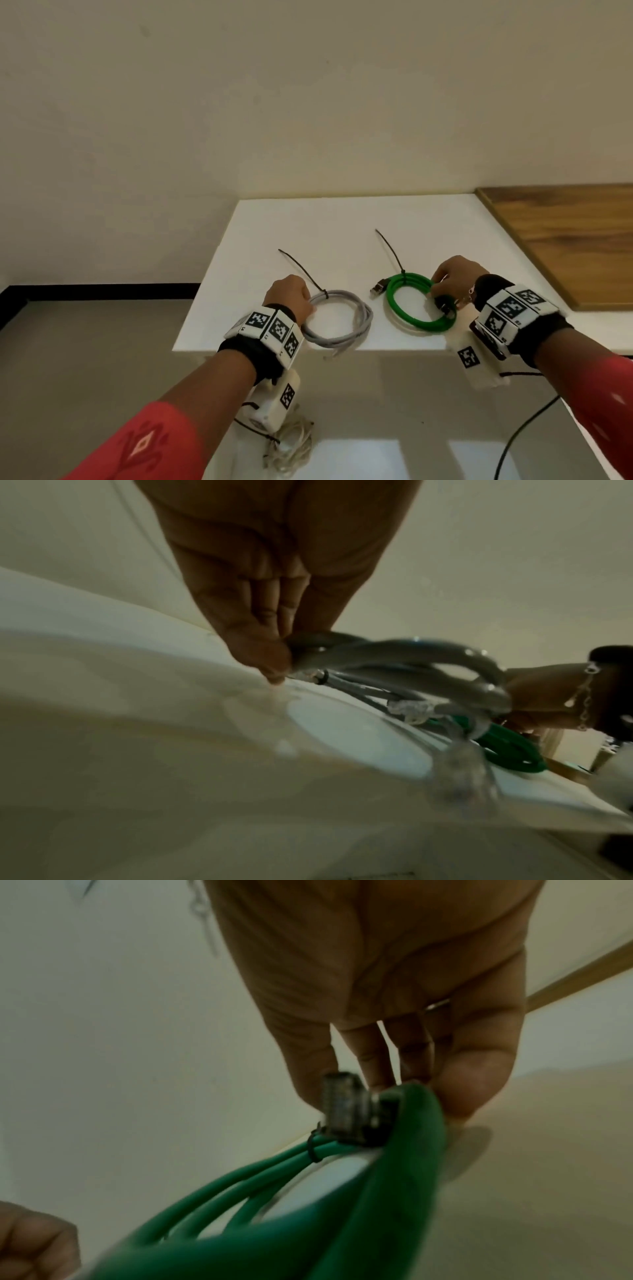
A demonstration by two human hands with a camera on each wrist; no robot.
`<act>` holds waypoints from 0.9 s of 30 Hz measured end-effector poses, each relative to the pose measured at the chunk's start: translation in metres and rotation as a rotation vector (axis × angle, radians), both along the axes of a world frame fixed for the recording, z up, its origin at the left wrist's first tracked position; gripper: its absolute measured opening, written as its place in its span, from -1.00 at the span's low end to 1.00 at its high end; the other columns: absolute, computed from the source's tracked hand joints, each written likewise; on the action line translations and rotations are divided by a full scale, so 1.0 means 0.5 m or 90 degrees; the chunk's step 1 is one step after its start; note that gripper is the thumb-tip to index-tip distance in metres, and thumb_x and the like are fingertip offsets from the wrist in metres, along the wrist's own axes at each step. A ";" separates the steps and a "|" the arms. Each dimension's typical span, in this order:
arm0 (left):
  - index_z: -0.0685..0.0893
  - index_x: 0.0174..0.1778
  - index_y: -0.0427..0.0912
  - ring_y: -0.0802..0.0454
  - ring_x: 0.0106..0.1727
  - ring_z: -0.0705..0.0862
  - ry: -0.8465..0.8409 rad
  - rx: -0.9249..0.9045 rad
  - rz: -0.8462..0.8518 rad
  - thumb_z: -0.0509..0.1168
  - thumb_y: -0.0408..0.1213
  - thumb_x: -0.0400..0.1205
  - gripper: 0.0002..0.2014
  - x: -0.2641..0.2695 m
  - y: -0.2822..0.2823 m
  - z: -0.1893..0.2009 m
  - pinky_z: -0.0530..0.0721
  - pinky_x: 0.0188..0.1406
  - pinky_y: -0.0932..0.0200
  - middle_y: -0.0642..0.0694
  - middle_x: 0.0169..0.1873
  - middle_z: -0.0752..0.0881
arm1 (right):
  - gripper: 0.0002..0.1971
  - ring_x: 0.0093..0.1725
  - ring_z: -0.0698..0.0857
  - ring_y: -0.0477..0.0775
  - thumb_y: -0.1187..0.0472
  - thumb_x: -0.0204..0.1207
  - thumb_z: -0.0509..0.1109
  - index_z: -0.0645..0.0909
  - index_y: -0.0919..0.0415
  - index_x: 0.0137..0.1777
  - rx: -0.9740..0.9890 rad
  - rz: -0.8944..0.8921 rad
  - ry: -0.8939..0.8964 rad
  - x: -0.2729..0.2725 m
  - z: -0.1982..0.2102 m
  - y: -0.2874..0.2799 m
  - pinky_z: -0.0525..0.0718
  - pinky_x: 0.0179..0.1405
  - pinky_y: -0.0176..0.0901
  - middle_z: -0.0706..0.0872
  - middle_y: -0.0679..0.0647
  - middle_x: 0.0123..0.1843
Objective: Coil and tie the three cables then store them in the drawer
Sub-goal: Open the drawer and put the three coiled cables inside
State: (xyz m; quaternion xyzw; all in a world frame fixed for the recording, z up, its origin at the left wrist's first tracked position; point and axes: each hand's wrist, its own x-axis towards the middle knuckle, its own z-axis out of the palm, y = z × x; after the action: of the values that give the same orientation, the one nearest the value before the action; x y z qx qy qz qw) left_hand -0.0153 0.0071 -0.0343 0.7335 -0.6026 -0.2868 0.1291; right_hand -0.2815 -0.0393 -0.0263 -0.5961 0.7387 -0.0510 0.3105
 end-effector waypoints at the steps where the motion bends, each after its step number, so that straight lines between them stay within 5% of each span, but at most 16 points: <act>1: 0.63 -0.13 -0.23 -0.25 -0.09 0.71 -0.006 -0.004 -0.023 0.38 -0.38 0.49 -0.91 0.000 0.009 0.001 0.72 0.00 0.02 -0.31 0.01 0.74 | -0.77 -0.11 0.75 0.29 0.29 0.39 0.47 0.65 0.35 0.03 -0.002 0.010 -0.003 -0.002 0.001 0.014 0.75 -0.29 -0.07 0.70 0.22 -0.12; 8: 0.62 0.01 -0.25 -0.15 0.07 0.65 -0.089 -0.014 -0.218 0.36 -0.28 0.53 -0.82 -0.009 0.116 -0.002 0.53 -0.05 0.12 -0.20 0.02 0.71 | -0.87 -0.12 0.63 0.04 0.19 0.37 0.44 0.56 0.07 -0.11 -0.022 0.219 0.084 0.004 0.007 0.173 0.49 -0.33 -0.37 0.69 0.04 -0.09; 17: 0.56 0.06 -0.28 -0.21 0.05 0.66 -0.213 0.085 -0.419 0.23 -0.35 0.61 -0.86 -0.045 0.172 -0.109 0.50 -0.11 0.10 -0.26 0.03 0.73 | -0.68 0.00 0.61 0.08 0.07 0.45 0.37 0.55 0.14 0.17 0.061 0.460 0.277 0.026 -0.081 0.242 0.52 -0.07 -0.19 0.66 0.10 0.15; 27: 0.48 0.20 -0.39 -0.35 0.23 0.58 -0.307 0.207 -0.483 0.21 -0.43 0.60 -0.74 -0.103 0.097 -0.284 0.55 0.16 -0.08 -0.40 0.22 0.58 | -0.61 0.23 0.59 0.22 0.10 0.51 0.33 0.45 0.24 0.28 0.185 0.497 0.342 0.022 -0.286 0.153 0.56 0.11 -0.05 0.56 0.22 0.29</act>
State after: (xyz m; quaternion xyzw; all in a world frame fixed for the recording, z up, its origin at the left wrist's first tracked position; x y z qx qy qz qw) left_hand -0.0671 0.0555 -0.1764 0.5181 -0.7877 -0.2258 -0.2451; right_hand -0.2706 0.0373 -0.1691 -0.7709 0.5138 0.3280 0.1847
